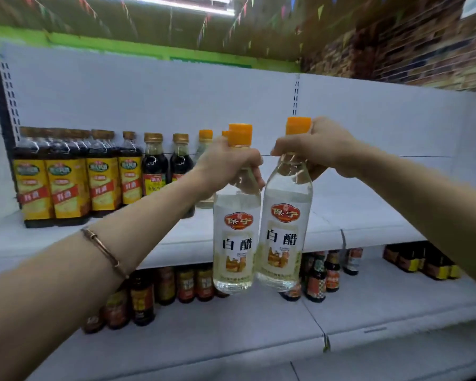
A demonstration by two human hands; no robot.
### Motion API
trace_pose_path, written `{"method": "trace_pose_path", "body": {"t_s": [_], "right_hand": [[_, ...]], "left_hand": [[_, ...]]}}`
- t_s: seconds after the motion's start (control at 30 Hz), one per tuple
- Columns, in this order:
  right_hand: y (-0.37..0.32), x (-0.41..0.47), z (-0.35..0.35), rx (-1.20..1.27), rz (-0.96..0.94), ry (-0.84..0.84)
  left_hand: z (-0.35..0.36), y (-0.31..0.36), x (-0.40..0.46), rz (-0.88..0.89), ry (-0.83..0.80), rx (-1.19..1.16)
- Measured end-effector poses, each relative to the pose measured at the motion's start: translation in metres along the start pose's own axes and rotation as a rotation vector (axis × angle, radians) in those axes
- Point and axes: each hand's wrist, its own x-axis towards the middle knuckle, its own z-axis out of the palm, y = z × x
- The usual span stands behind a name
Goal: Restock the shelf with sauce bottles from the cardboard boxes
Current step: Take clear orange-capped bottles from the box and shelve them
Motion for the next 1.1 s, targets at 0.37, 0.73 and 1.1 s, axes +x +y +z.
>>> {"method": "trace_pose_path", "body": {"t_s": [0.37,0.73,1.1], "right_hand": [[0.026,0.137,0.011,0.056,-0.145,-0.031],[0.097,0.244,0.055,0.071,-0.197,-0.214],[0.158,0.255,0.103,0.195,-0.271,-0.157]], "left_hand": [[-0.033,-0.038,0.105,-0.019,0.194,0.190],[-0.034,-0.118,0.163,-0.193,0.278,0.209],[-0.043,-0.162,0.173,-0.185,0.287,0.272]]}}
